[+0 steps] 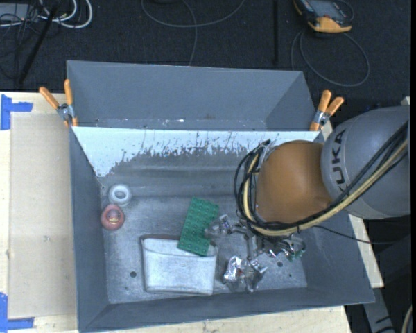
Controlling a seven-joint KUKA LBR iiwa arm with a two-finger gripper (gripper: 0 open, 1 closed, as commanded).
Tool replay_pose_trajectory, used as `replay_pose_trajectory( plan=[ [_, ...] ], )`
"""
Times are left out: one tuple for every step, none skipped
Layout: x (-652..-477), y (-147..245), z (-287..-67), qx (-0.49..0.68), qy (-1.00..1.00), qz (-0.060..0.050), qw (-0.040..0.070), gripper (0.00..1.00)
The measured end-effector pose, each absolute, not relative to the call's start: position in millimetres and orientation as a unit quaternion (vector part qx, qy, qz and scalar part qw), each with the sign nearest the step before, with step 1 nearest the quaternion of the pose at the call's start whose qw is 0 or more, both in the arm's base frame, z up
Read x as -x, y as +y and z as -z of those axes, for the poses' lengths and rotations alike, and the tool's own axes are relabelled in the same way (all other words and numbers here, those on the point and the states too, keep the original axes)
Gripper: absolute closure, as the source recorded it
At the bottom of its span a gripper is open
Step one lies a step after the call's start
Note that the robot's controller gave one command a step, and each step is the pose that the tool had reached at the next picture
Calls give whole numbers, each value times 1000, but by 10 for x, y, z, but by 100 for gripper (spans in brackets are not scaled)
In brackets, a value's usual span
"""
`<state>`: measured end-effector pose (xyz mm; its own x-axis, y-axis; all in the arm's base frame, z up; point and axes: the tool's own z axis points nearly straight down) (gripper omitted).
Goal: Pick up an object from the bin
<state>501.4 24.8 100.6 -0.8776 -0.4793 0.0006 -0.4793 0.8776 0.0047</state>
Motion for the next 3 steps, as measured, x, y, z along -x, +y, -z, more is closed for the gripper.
replay_pose_trajectory(
  plan=[
    [-4777,84,-1052,-228,-974,0,-3,0],
    [-4919,100,-732,-200,-980,-2,-12,0],
    [-4950,104,-744,-201,-980,-1,-6,0]
  ],
)
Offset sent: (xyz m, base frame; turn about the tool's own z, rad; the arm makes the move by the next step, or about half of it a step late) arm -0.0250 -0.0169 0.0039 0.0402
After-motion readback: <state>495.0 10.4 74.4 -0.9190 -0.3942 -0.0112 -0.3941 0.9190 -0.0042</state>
